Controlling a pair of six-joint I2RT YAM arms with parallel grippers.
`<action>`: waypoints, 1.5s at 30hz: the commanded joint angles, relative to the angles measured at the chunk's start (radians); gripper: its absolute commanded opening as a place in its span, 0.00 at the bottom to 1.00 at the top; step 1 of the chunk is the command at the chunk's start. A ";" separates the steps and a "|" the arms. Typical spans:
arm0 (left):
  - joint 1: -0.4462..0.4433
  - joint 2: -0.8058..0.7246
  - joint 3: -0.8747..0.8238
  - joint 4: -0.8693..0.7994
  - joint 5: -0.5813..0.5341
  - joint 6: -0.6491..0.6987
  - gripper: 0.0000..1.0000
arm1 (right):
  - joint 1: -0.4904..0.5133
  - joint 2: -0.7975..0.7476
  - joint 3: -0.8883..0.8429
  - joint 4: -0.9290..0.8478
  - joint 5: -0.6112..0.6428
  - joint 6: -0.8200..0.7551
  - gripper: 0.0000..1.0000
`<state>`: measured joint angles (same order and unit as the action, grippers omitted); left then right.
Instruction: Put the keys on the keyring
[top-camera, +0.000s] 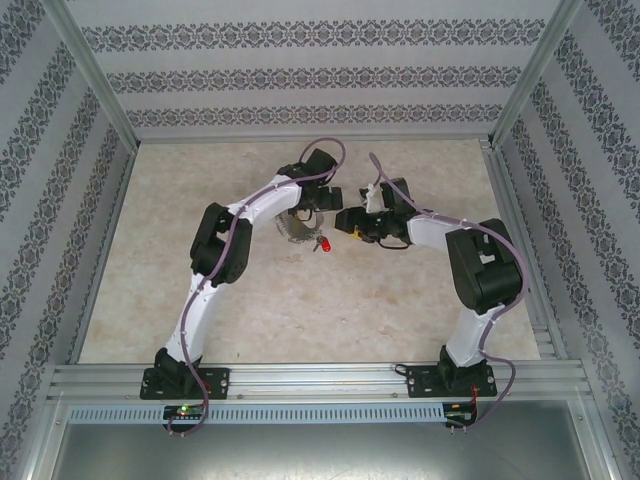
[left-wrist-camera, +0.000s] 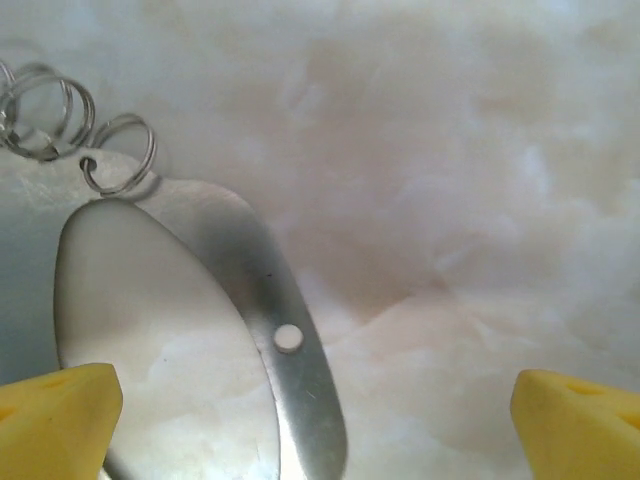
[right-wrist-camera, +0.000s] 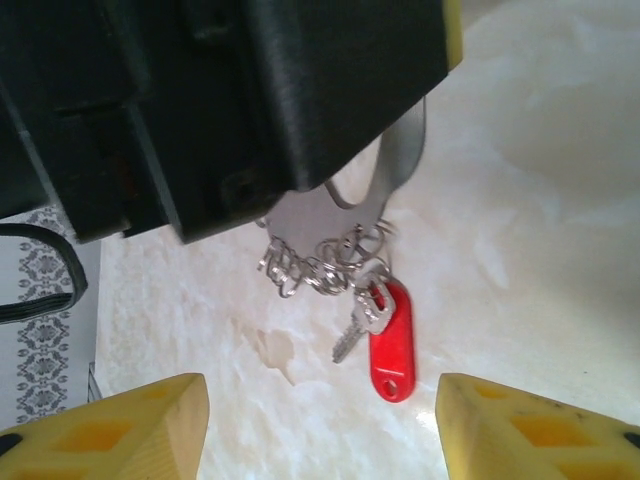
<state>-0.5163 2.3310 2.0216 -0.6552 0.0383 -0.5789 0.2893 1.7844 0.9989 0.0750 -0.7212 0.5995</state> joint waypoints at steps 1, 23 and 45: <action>0.010 -0.121 0.015 0.026 0.065 0.058 1.00 | -0.022 -0.081 -0.017 -0.018 0.021 -0.011 0.65; 0.288 -1.097 -1.348 0.982 -0.389 0.502 1.00 | -0.219 -0.551 -0.425 0.273 1.082 -0.480 0.98; 0.502 -0.775 -1.618 1.498 -0.118 0.557 1.00 | -0.278 -0.276 -0.616 0.821 0.770 -0.562 0.98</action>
<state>-0.0422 1.5719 0.3698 0.7986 -0.1570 -0.0254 0.0021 1.5127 0.3840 0.8398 0.0296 0.0376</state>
